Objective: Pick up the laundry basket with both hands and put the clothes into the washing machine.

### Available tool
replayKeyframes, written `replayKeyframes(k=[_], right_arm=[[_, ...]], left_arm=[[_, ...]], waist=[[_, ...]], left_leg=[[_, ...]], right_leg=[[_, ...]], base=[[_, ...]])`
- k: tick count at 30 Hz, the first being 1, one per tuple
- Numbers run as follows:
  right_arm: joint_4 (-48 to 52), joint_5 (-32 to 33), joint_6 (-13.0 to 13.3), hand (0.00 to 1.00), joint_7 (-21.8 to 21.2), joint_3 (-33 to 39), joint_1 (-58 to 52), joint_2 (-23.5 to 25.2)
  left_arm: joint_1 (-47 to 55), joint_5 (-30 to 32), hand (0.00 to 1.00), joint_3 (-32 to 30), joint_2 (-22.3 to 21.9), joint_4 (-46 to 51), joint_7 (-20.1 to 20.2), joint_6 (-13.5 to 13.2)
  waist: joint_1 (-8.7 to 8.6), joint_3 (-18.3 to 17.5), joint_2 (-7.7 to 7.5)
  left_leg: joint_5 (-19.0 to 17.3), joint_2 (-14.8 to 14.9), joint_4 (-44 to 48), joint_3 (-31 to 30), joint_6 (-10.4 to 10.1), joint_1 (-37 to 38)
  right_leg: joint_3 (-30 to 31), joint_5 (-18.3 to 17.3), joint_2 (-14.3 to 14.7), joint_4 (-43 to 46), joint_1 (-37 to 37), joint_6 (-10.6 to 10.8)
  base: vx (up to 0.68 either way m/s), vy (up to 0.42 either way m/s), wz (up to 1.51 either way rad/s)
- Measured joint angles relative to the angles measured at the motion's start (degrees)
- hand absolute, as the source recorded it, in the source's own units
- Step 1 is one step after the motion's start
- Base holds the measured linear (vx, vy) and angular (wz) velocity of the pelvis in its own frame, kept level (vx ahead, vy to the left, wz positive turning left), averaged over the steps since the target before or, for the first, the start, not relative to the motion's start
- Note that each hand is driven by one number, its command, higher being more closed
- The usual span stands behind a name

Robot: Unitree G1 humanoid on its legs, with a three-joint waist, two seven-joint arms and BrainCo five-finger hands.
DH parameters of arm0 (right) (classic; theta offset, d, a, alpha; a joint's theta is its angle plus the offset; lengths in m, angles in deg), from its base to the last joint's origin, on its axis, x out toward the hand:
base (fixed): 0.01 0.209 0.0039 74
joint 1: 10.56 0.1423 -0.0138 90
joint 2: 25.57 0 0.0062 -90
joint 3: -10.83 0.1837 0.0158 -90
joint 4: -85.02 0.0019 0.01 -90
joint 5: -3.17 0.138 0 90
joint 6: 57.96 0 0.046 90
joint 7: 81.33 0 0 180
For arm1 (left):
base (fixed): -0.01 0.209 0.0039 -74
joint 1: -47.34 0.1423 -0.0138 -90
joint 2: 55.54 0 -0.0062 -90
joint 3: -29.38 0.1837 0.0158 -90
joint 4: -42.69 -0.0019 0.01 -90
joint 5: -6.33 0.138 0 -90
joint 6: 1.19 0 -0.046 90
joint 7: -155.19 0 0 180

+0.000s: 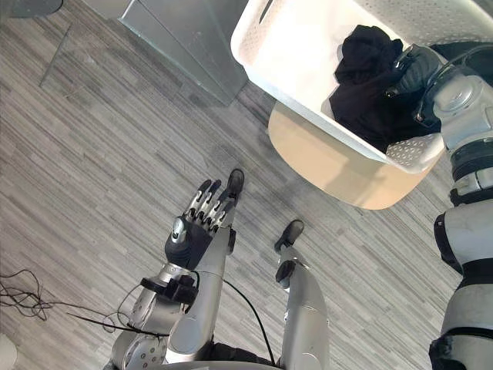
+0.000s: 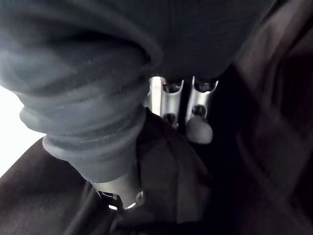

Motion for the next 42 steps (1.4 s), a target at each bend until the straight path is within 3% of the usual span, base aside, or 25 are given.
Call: replayKeyframes(k=[1,3,6,7,10,16,17,21,27,36,39,42], right_arm=[[2.27,-3.37,-0.01,1.00,2.98,4.68,-1.52,0.86],[3.83,-3.80,0.20,1.00,5.49,8.59,-2.18,1.79],[7.70,-4.89,-0.56,1.00,13.68,17.48,-2.25,3.43],[9.21,-5.38,-0.88,1.00,14.66,18.56,-2.31,3.45],[17.72,-8.12,-1.07,1.00,21.63,23.35,-5.49,4.24],[28.63,-8.20,0.19,1.00,26.31,27.77,-5.52,4.33],[29.76,-8.10,0.85,1.00,27.31,28.07,-5.60,4.35],[32.28,-4.59,2.46,1.00,25.14,27.88,-7.94,4.34],[31.81,-5.21,3.34,1.00,21.05,25.18,-12.66,5.84],[31.04,-6.45,2.72,1.00,20.31,22.90,-6.92,7.36],[31.61,-6.36,2.76,1.00,20.33,22.15,-1.83,7.47],[33.03,-5.25,2.65,1.00,20.13,22.12,-0.38,8.70]], left_arm=[[-0.97,-0.03,0.00,0.06,0.00,0.08,-0.52,-0.09],[-0.97,-0.03,0.00,0.17,0.18,0.45,-1.07,-0.37],[-1.31,0.01,0.00,0.48,1.82,0.49,-2.05,-1.28],[-1.50,0.01,0.00,0.48,2.40,0.46,-2.41,-1.27],[-2.01,0.05,0.00,0.58,5.53,-0.36,-2.83,-1.79],[-2.40,0.08,0.00,0.44,7.19,-2.06,-3.41,-2.36],[-1.86,0.09,0.00,0.42,6.99,-2.10,-3.38,-2.36],[0.28,0.12,0.00,0.30,6.61,-2.78,-3.17,-2.36],[2.10,1.72,0.00,0.31,6.67,-3.34,-3.09,-2.30],[-5.65,17.11,0.00,-0.30,6.75,-3.46,-4.94,-2.39],[-12.59,24.17,0.00,-2.30,6.60,-5.69,-7.46,-2.46],[-18.05,25.93,0.00,-3.79,6.61,-11.32,-8.50,-2.24]], waist=[[-0.21,-0.03,-0.06],[-0.77,-0.06,-0.11],[-3.17,-0.20,-0.23],[-3.55,-0.20,-0.23],[-5.25,-4.85,-1.68],[-6.23,-6.48,-3.17],[-6.29,-8.07,-3.48],[-6.85,-12.52,-4.95],[-6.68,-13.33,-5.65],[-6.81,-13.99,-5.95],[-8.12,-17.50,-7.08],[-9.56,-20.68,-8.16]], left_leg=[[-0.01,0.47,0.01,0.42,-0.02,2.02],[-0.04,0.76,0.01,0.56,-0.03,3.57],[-0.05,1.15,-0.51,0.85,-0.03,6.79],[-0.05,1.17,-0.98,1.02,-0.04,7.65],[-0.13,0.88,-2.35,1.75,-0.08,9.42],[-0.26,0.69,-2.89,2.84,-0.05,15.44],[-0.59,0.64,-3.07,2.99,-0.17,16.63],[-0.73,0.04,-4.29,3.40,-0.30,17.97],[-0.71,-0.14,-5.02,3.90,-0.37,18.43],[0.36,-0.14,-9.36,6.52,-0.02,24.97],[1.40,-0.04,-12.54,7.65,-0.25,27.73],[1.40,-0.01,-14.07,9.08,-0.24,30.74]], right_leg=[[0.29,0.00,0.33,0.01,1.76,0.00],[0.63,0.00,0.66,-0.02,3.18,-0.01],[0.75,-0.04,0.99,-0.24,5.89,-0.07],[0.78,-0.04,1.01,-0.53,6.69,-0.06],[1.38,-0.02,0.84,-1.74,8.25,-0.08],[1.62,0.09,0.65,-2.55,14.11,-0.20],[1.62,0.05,0.63,-2.95,15.43,-0.18],[1.71,-0.40,-0.10,-2.72,15.94,-0.19],[2.23,-0.23,-0.37,-2.72,15.80,-0.19],[4.09,0.98,-0.33,-5.62,20.52,-0.13],[4.91,0.98,-0.21,-6.62,21.52,-0.13],[6.20,0.98,-0.19,-7.50,23.44,-0.13]], base=[[0.01,-0.073,-0.13],[-0.01,-0.054,-0.09],[-0.05,-0.029,-0.07],[-0.04,0.011,-0.03],[0.00,0.013,0.00],[0.02,0.004,0.01],[0.00,0.000,0.00],[0.00,0.011,0.03],[-0.01,0.029,-0.02],[0.05,0.004,-0.10],[0.10,-0.022,-0.13],[0.11,-0.021,-0.21]])
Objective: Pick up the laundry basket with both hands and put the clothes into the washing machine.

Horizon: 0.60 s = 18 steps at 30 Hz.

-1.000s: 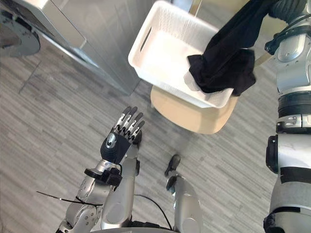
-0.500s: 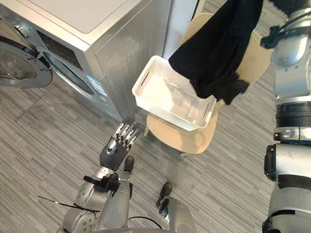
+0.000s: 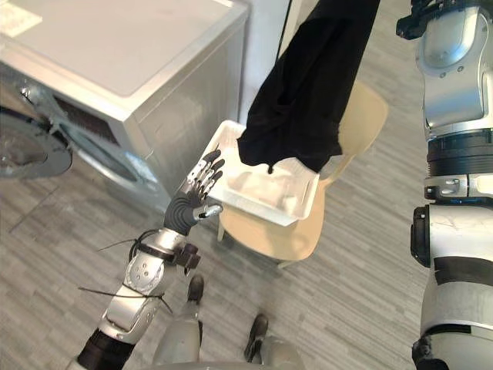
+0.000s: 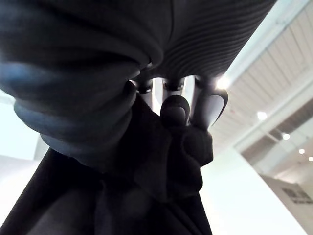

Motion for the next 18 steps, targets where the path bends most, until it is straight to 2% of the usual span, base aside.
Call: replayKeyframes(k=[3,6,8,12,15,17,18], right_arm=[[4.77,2.62,-0.18,1.00,-1.31,-0.01,0.13,1.59],[6.96,4.51,-0.27,1.00,-1.40,-0.19,0.13,3.99],[9.18,6.56,-0.29,1.00,-1.70,-1.26,0.16,5.28],[11.61,9.68,-0.12,1.00,-2.65,-2.86,0.17,8.08],[15.05,11.84,0.45,1.00,-3.67,-4.32,0.17,10.10],[17.79,12.93,1.56,1.00,-3.73,-4.68,0.16,10.83],[19.77,13.18,2.15,1.00,-3.73,-5.02,0.16,11.66]], left_arm=[[-7.37,-0.44,0.00,-1.47,-0.58,-9.08,-0.91,0.96],[-13.04,-0.45,0.00,-2.81,-0.96,-16.89,-2.20,1.85],[-19.05,-1.87,0.00,-2.99,-0.63,-23.13,-3.98,3.17],[-26.80,-5.56,0.00,-3.23,0.57,-29.32,-6.24,3.38],[-32.03,-8.61,0.00,-3.34,2.42,-32.69,-6.38,3.45],[-36.73,-11.66,0.00,-2.98,3.93,-35.58,-6.34,3.58],[-39.22,-13.44,0.00,-2.83,5.21,-36.28,-6.34,3.56]], waist=[[-1.21,-2.27,-0.08],[-3.02,-3.49,-0.08],[-3.59,-3.92,-0.03],[-5.23,-5.00,0.06],[-6.19,-5.65,0.23],[-6.43,-5.66,0.25],[-7.13,-5.68,0.29]], left_leg=[[0.00,0.12,-1.21,1.56,0.00,2.18],[0.00,0.18,-2.05,2.19,0.00,3.29],[-0.02,0.20,-2.12,3.45,-0.02,4.22],[-0.04,0.26,-2.13,4.04,-0.04,4.43],[-0.04,0.01,-2.13,4.31,-0.04,4.39],[-0.04,-0.06,-2.12,4.41,-0.04,4.39],[-0.04,-0.17,-2.12,4.38,-0.04,4.39]], right_leg=[[1.59,-0.02,0.10,-0.52,0.85,0.01],[2.00,-0.03,0.16,-0.55,1.17,0.02],[3.14,-0.02,0.15,-0.54,1.35,0.02],[3.70,-0.01,0.24,-0.45,1.00,0.01],[4.17,-0.01,0.22,-0.32,0.50,0.01],[4.41,0.00,0.17,-0.27,0.45,0.01],[4.41,0.00,0.08,-0.26,0.25,0.01]], base=[[0.08,-0.006,-0.27],[0.01,0.015,-0.18],[-0.01,0.019,-0.23],[-0.02,0.019,-0.10],[0.00,0.025,-0.08],[0.01,0.013,-0.05],[0.00,0.000,0.00]])
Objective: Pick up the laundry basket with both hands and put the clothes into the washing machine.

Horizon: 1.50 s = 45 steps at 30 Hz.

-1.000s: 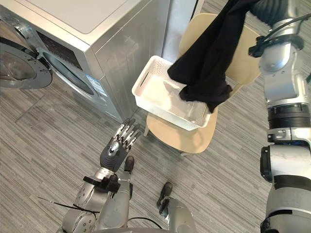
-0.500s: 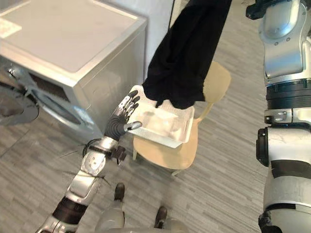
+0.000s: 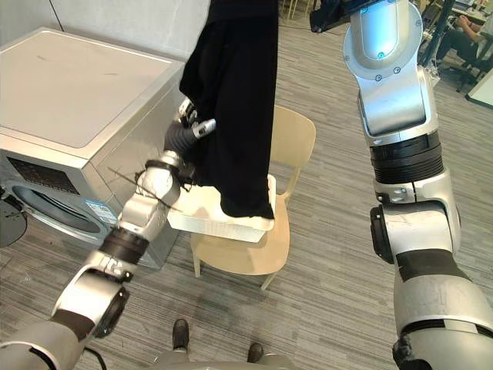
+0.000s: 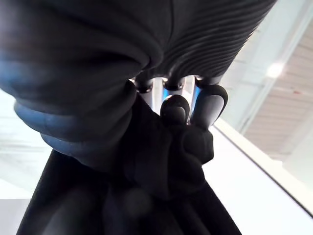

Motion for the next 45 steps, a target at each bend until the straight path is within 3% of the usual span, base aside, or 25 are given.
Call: replayKeyframes(k=[7,8,14,25,26,39,45], right_arm=[[7.11,2.45,3.94,1.00,-2.87,-4.03,-0.03,1.83],[7.65,2.66,4.44,1.00,-3.77,-4.37,-0.10,2.61],[9.76,4.24,5.91,1.00,-4.78,-6.10,-2.64,3.22],[10.44,1.72,6.04,1.00,-4.35,-6.19,-3.87,5.15],[10.45,1.69,6.00,0.00,-4.35,-6.18,-4.37,5.14],[10.44,0.61,4.54,0.00,-4.37,-4.17,-9.84,4.51],[10.56,0.66,3.37,0.00,-4.42,1.04,-15.05,1.65]], left_arm=[[-6.94,-6.88,0.00,2.65,3.28,-3.90,0.54,-0.49],[-6.97,-9.10,1.00,3.05,3.34,-4.07,1.30,-0.67],[-8.63,-16.36,1.00,5.68,3.32,-7.16,2.41,-1.02],[-8.87,-17.42,1.00,7.03,3.55,-7.29,3.27,-1.07],[-8.87,-17.25,1.00,7.05,3.56,-7.29,3.38,-1.07],[-8.79,-9.38,1.00,5.68,3.95,-6.60,1.14,-1.08],[-7.19,-7.73,1.00,-2.62,6.78,-4.12,-0.12,-1.33]], waist=[[-0.57,-1.21,1.08],[-0.58,-1.51,1.45],[-0.66,-2.27,2.64],[-0.85,-2.41,2.85],[-0.85,-2.41,2.85],[-0.66,-2.84,3.56],[-0.56,-2.84,3.56]], left_leg=[[0.01,-0.12,0.01,-0.08,0.01,-0.62],[0.00,-0.13,0.01,-0.07,0.01,-0.62],[0.00,-0.03,0.00,-0.06,0.01,-0.57],[-0.01,-0.06,0.00,-0.02,0.00,-0.33],[-0.01,-0.06,0.00,-0.02,0.00,-0.33],[-0.01,-0.09,0.00,-0.04,0.01,-0.35],[-0.06,-0.09,-0.01,-0.03,-0.02,-0.27]], right_leg=[[0.08,0.01,-0.07,0.38,-0.61,0.01],[0.15,0.01,-0.08,0.36,-0.60,0.01],[0.27,0.02,0.03,0.44,-0.62,-0.01],[0.35,0.03,-0.04,0.15,-0.78,-0.02],[0.34,0.03,-0.04,0.12,-0.78,-0.02],[0.36,0.02,-0.06,0.17,-0.62,-0.01],[0.35,-0.02,-0.07,-0.02,-0.65,0.03]], base=[[0.03,0.001,-0.01],[0.00,0.000,0.00],[0.00,0.000,0.00],[0.00,0.000,0.00],[0.00,0.000,0.00],[0.00,0.000,0.00],[0.00,0.000,0.00]])
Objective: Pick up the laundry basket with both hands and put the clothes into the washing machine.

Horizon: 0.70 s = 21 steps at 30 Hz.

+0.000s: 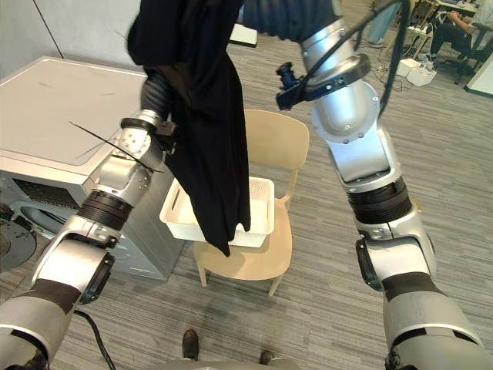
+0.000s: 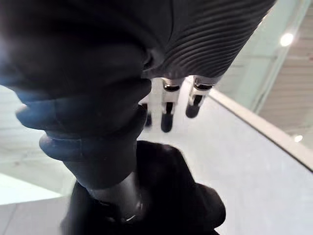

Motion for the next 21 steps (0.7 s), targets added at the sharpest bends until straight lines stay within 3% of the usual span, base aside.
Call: replayKeyframes(k=[6,9,21], right_arm=[[1.63,0.02,-0.82,0.00,-0.25,5.88,-10.15,-4.22],[1.62,-0.03,-0.90,0.00,-0.24,8.27,-13.35,-6.01],[-0.96,-3.28,-4.57,0.00,-0.50,17.10,-28.03,-6.55]], left_arm=[[4.84,0.59,1.00,-7.87,4.84,3.49,-1.25,-0.72],[7.89,0.59,1.00,-11.89,5.97,3.77,-1.61,-1.21],[16.42,1.85,1.00,-24.23,9.00,14.58,-3.60,-2.45]], waist=[[0.10,-0.03,0.10],[0.15,-0.56,0.93],[-0.09,-2.19,3.43]], left_leg=[[-0.04,-0.12,-0.03,0.12,-0.05,0.51],[-0.06,-0.13,-0.07,0.16,-0.06,0.56],[-0.07,-0.70,-0.11,0.23,-0.07,1.42]], right_leg=[[0.04,0.01,-0.08,-0.59,0.78,0.01],[0.08,0.20,-0.07,-1.34,1.16,0.19],[0.55,1.44,-0.29,-4.35,3.02,0.64]], base=[[0.00,0.000,0.00],[0.00,0.000,0.00],[0.00,0.006,-0.02]])
